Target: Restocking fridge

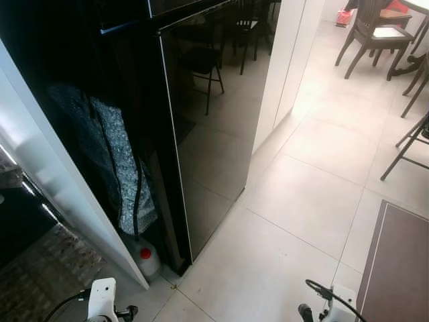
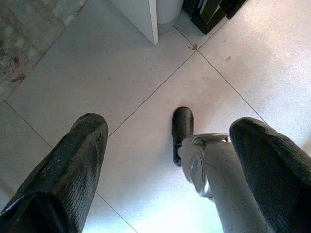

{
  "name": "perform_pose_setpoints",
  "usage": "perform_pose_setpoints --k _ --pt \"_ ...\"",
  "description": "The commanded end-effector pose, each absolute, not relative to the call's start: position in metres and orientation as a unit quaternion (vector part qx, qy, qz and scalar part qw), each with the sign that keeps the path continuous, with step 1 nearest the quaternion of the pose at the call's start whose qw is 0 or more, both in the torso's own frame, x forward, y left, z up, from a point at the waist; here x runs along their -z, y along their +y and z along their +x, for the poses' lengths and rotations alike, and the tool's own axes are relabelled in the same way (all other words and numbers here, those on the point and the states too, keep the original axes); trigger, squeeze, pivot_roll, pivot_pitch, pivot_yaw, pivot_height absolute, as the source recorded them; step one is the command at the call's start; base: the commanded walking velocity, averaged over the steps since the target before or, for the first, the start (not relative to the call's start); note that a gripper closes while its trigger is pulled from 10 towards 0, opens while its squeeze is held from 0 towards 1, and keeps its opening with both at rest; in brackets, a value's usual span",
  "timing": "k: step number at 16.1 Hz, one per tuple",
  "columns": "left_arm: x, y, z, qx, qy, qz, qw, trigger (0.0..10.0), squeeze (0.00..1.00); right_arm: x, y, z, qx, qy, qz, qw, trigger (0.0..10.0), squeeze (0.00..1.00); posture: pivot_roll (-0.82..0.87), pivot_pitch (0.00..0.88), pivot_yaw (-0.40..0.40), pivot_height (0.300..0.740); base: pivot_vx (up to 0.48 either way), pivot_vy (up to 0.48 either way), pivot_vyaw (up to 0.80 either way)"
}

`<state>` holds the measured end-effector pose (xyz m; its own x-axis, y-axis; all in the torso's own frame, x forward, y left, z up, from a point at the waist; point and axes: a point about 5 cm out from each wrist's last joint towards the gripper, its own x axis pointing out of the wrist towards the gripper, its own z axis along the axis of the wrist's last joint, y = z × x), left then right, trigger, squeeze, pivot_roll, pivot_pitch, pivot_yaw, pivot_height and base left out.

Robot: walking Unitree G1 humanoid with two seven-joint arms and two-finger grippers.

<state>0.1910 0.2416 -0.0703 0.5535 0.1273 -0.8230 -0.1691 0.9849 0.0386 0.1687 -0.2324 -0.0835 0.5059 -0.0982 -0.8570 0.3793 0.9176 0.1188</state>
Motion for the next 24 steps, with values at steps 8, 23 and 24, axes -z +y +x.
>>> perform_pose_setpoints --k 8,23,24 --pt "0.0707 0.2426 0.1897 -0.086 0.467 -0.037 0.879 10.0 0.00 0.0808 -0.2298 0.1746 0.144 0.444 0.184 0.865 10.0 0.00 -0.02 0.000 -0.005 0.740 0.000 0.000 0.00" --pt "0.0709 0.2425 0.1893 -0.083 0.468 -0.037 0.879 10.0 0.00 0.0809 -0.2299 0.1740 0.139 0.445 0.181 0.866 10.0 0.00 -0.02 0.000 -0.004 0.740 0.000 0.000 0.00" --pt "0.0710 0.2425 0.1891 -0.082 0.468 -0.037 0.879 10.0 0.00 0.0810 -0.2300 0.1738 0.139 0.445 0.180 0.866 10.0 0.00 -0.02 0.000 -0.004 0.740 0.000 0.000 0.00"
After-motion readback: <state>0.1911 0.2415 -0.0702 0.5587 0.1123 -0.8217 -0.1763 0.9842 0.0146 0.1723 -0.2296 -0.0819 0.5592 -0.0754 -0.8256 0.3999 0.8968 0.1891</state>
